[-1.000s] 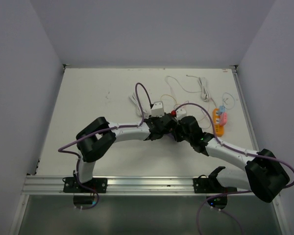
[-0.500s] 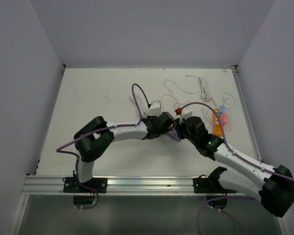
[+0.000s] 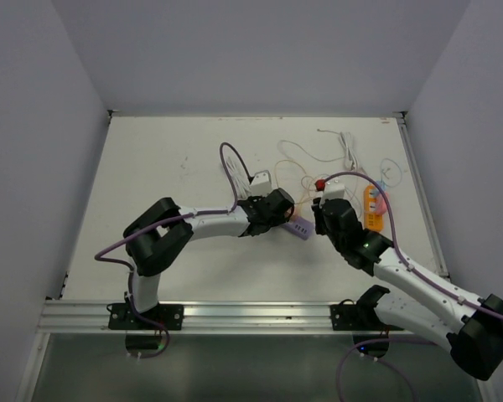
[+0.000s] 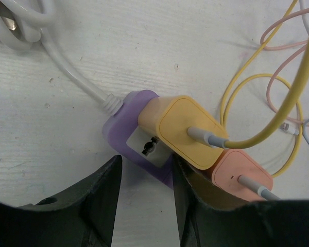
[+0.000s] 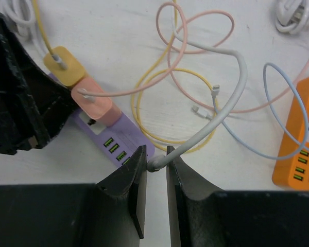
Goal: Pull the plug off the socket
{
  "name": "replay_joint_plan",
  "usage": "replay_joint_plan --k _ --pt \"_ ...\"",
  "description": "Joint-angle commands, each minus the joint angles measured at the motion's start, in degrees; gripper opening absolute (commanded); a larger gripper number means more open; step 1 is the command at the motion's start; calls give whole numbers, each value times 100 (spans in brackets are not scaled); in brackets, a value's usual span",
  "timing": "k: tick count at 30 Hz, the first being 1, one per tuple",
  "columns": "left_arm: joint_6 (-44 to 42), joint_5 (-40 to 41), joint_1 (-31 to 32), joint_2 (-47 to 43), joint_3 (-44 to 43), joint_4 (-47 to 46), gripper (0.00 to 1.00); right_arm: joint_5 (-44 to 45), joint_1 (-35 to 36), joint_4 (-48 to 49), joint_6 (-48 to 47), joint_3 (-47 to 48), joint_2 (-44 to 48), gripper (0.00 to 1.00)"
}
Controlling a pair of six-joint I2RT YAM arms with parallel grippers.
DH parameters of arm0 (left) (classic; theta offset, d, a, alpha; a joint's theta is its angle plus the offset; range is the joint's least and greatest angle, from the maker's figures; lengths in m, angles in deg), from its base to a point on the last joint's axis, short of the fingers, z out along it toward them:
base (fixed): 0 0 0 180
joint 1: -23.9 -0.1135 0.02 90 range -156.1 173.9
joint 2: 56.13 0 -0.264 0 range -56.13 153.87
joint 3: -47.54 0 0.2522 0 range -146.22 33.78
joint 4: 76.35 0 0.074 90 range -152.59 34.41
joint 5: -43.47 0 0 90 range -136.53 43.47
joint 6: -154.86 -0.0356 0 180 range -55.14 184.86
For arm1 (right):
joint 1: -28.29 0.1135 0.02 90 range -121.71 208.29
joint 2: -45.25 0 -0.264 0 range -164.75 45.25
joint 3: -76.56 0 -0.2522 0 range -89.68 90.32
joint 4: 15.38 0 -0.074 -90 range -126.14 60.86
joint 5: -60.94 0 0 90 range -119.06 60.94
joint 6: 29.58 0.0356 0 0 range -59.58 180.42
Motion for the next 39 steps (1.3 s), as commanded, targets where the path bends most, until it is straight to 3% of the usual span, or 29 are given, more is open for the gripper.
replay_joint_plan --k 1,6,18,24,25,28,35,39 --pt "-416 159 -165 418 454 1654 47 506 -72 -590 595 -12 -42 0" --pt "-618 194 -191 313 516 1645 48 577 -397 -1108 982 145 -279 1" --pt "-1409 98 -402 101 560 1495 50 -715 -1355 -1496 1818 611 -1421 8" --pt "-1594 62 -402 -21 595 1399 52 -1013 -1399 -1364 1590 805 -1554 32" --pt "-1629 28 -402 -48 612 1329 52 -1066 -1400 -1364 1467 814 -1536 42" --pt "-1682 -25 -402 -92 656 1241 53 -1234 -1399 -1338 1220 726 -1335 60" --pt "-1866 -69 -420 -101 700 1153 53 -1717 -1400 -1425 736 857 -1000 76" --pt "-1963 -61 -473 -153 700 1205 53 -1963 -1400 -1942 859 1042 -965 97"
